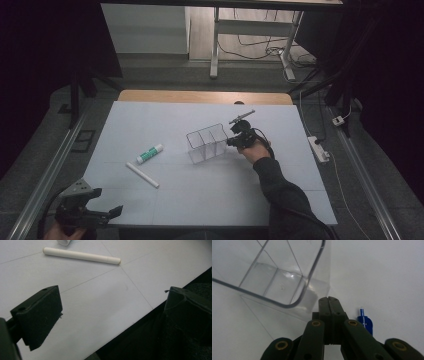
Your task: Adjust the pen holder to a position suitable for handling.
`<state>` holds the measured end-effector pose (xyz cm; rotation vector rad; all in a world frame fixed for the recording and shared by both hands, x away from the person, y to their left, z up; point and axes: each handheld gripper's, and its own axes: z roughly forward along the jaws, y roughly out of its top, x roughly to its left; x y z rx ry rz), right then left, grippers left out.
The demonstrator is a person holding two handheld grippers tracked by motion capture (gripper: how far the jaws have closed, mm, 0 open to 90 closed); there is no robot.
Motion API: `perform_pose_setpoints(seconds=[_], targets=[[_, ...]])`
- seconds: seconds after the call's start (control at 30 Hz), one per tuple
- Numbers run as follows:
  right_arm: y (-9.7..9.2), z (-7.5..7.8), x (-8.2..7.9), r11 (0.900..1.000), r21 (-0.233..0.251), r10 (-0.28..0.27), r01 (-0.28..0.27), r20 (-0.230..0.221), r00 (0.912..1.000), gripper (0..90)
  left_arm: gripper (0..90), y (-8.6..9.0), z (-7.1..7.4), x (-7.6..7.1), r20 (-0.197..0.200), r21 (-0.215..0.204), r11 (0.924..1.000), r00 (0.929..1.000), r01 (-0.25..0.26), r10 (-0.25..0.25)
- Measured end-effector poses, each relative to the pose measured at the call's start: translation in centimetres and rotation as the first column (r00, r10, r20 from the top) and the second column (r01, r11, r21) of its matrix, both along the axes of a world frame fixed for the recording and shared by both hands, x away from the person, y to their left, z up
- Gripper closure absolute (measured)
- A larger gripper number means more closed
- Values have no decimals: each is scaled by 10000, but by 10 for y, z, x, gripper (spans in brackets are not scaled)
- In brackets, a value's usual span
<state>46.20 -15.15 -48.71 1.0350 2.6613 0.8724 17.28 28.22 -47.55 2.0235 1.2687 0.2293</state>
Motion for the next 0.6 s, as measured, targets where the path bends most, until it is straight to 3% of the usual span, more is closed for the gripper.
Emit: perform_pose_setpoints(seconds=[0.1,0.3,0.6], targets=[[1,2,-5,9997,-203,132,-129,152,9998,897,16,0,0,0,2,11,10000,10000,20,-20],[0,5,-17,9991,41,415,-414,-132,9991,896,16,0,0,1,1,16,10000,10000,34,-34],[14,7,-41,9927,-340,1146,-1158,-342,9928,896,16,0,0,1,10,9,10000,10000,43,-43]])
